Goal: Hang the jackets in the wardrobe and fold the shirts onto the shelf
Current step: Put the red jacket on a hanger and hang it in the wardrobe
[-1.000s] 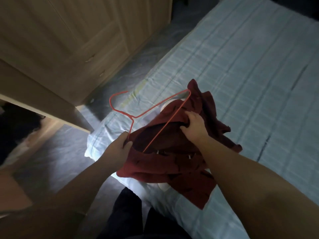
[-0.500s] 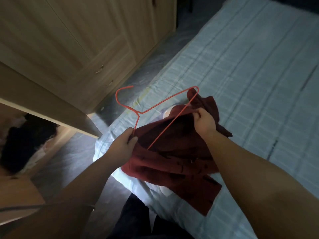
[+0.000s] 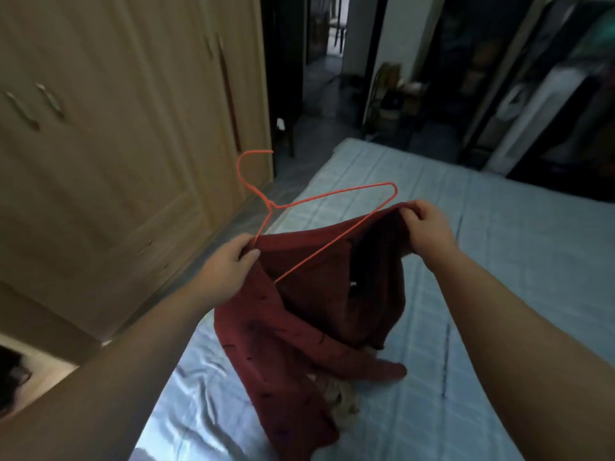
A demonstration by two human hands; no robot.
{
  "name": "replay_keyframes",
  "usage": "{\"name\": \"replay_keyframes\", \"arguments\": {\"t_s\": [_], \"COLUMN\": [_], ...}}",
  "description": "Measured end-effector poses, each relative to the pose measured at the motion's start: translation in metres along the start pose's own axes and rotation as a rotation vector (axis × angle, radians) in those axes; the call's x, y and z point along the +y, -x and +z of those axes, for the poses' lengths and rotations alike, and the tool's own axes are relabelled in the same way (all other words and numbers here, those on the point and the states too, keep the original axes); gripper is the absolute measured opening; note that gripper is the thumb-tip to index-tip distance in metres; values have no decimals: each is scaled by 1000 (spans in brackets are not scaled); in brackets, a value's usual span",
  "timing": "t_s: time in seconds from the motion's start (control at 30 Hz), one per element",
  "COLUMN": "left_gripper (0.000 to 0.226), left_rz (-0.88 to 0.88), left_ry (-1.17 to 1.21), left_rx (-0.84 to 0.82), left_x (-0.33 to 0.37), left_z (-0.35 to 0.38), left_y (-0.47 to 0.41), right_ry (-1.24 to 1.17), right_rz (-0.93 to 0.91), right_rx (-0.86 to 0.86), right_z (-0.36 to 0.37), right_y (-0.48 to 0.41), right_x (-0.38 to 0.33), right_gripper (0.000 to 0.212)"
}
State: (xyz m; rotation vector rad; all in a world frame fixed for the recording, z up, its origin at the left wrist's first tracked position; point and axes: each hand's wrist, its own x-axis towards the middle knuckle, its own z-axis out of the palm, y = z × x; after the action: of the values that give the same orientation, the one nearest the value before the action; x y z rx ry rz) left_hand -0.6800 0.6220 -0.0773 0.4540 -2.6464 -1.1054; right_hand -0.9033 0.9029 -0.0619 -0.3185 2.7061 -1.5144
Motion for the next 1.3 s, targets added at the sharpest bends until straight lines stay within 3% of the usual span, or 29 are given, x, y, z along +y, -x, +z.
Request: {"name": "replay_keyframes", "arguments": {"t_s": [0.2, 0.37, 0.6, 0.87, 1.07, 1.17, 1.3], "left_gripper": [15, 15, 35, 25, 17, 25, 18], "left_rz": [261, 454, 668, 685, 593, 533, 484], "left_ry": [-4, 17, -94, -441, -622, -541, -232], "left_rx": [93, 63, -8, 5, 13, 95, 148], "left_x": [78, 132, 179, 214, 240, 253, 256], "left_z": [-62, -122, -193, -190, -154, -142, -130], "left_y": [-40, -57, -61, -80, -83, -84, -91], "right_ry": [44, 62, 194, 144, -203, -429, -398], "right_rz": [-127, -175, -231, -153, -107, -124, -295], "right_rx": [241, 357, 547, 584, 463, 359, 306], "right_z": [-89, -151, -210, -206, -186, -167, -132], "right_y": [25, 52, 88, 106, 107, 111, 116], "right_x": [-89, -158, -211, -217, -233, -250, -261], "right_gripper": [20, 22, 25, 26, 26, 21, 14]}}
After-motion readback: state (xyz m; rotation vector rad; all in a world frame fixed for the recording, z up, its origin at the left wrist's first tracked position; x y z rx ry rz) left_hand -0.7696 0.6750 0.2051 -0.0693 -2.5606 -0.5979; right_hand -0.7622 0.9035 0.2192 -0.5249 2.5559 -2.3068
